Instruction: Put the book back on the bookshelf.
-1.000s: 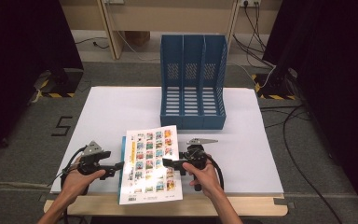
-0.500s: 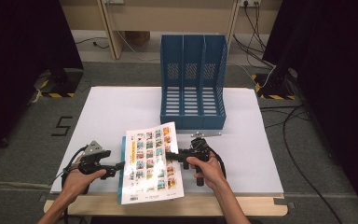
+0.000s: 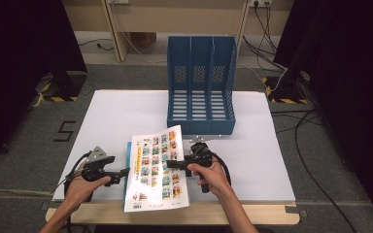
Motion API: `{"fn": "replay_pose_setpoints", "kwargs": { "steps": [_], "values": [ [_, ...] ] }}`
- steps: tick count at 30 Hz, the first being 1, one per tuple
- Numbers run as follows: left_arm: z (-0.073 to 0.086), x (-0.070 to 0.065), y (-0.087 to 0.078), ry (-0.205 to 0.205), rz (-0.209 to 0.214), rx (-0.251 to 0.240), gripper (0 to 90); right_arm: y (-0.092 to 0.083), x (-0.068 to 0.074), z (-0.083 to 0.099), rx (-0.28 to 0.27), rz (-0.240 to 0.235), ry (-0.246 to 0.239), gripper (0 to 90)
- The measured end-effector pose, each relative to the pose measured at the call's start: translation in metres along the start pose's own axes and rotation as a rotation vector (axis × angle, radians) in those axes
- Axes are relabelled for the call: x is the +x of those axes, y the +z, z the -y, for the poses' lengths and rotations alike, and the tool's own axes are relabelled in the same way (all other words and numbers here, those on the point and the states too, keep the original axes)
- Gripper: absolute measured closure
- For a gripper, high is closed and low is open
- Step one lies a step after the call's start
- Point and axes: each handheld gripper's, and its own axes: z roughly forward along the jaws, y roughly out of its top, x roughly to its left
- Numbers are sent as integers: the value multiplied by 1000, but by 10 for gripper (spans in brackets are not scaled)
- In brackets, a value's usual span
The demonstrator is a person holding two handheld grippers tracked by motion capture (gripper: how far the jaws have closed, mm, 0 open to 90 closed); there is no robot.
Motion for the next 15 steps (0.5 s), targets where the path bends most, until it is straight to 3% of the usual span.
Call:
{"fn": "replay_pose_setpoints", "kwargs": {
  "steps": [2,4,9,12,13,15],
  "values": [
    [0,0,0,8,-4,0,190,0,2,-2,14,15,-21,547],
    [0,0,0,9,-4,-2,190,2,-1,-3,30,-1,-23,555],
    [1,1,0,7,-1,-7,180,2,-2,-1,13,-7,-56,567],
    [3,4,0,-26,17,-25,166,0,-1,0,-8,-10,-59,574],
    [4,7,2,-58,37,-26,166,-1,-1,0,-19,-12,-53,577],
    [5,11,4,-85,41,-22,155,-3,0,-1,-29,-12,-63,578]
  ]
}}
